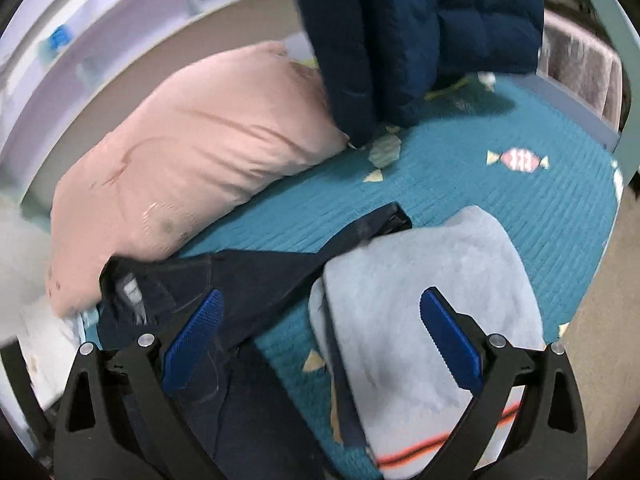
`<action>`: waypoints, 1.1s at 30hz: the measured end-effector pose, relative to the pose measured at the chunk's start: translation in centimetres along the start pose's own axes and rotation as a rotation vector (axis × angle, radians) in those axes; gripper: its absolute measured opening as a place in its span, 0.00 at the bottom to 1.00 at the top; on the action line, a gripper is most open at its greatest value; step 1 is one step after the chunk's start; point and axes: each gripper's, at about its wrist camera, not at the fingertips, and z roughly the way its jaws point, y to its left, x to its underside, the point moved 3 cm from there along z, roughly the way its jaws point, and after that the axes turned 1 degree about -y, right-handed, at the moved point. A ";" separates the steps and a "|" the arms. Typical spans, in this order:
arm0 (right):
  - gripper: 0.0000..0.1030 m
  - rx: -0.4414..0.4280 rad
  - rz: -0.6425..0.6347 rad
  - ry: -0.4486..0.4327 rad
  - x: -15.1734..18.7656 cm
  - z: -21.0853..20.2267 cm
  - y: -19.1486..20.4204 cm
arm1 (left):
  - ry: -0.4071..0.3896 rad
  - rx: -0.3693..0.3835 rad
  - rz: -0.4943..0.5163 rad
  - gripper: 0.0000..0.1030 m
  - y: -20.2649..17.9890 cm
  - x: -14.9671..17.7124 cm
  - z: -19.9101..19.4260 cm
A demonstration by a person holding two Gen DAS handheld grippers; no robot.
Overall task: Fold large clothes
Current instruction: 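Grasp the sleeve cuff with the right tool, then lift the held sleeve with the right tool and fold it across the jacket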
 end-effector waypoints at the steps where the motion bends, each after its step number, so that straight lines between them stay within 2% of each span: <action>1: 0.92 0.000 0.024 0.016 -0.8 0.8 -0.5 | 0.011 0.019 -0.006 0.57 -0.1 -0.6 1.0; 5: 0.92 0.018 0.103 0.102 -3.8 4.9 -2.6 | 0.079 0.075 -0.045 0.43 0.1 -2.8 5.0; 7: 0.92 0.031 0.121 0.150 -4.7 6.9 -3.2 | 0.111 0.091 -0.068 0.40 0.3 -3.9 6.8; 10: 0.92 0.062 0.155 0.222 -5.2 9.5 -4.3 | 0.148 0.126 -0.110 0.34 0.8 -5.2 9.2; 14: 0.91 0.039 0.254 0.296 -4.9 12.0 -5.8 | 0.219 0.172 -0.163 0.15 1.4 -6.1 12.5; 15: 0.88 0.036 0.266 0.297 -4.9 12.3 -6.1 | 0.238 0.178 -0.172 0.12 1.4 -6.2 13.3; 18: 0.67 0.065 0.240 0.292 -5.1 13.2 -6.1 | 0.273 0.155 -0.175 0.07 1.3 -6.5 16.1; 20: 0.45 0.049 0.218 0.287 -5.4 13.5 -5.7 | 0.277 0.161 -0.175 0.05 1.1 -6.5 17.4; 21: 0.43 0.022 0.211 0.298 -5.5 13.7 -5.4 | 0.286 0.157 -0.171 0.04 1.0 -6.5 18.1; 23: 0.32 0.007 0.190 0.321 -5.7 14.3 -5.0 | 0.320 0.133 -0.166 0.04 0.9 -6.2 19.9; 25: 0.23 0.002 0.183 0.353 -5.5 15.3 -4.7 | 0.351 0.151 -0.168 0.04 0.8 -5.8 21.5; 28: 0.18 -0.028 0.220 0.355 -5.1 16.3 -5.0 | 0.399 0.145 -0.180 0.03 0.9 -4.8 23.9; 33: 0.16 -0.059 0.204 0.291 -4.8 16.1 -4.6 | 0.394 0.131 -0.179 0.03 0.9 -4.8 24.4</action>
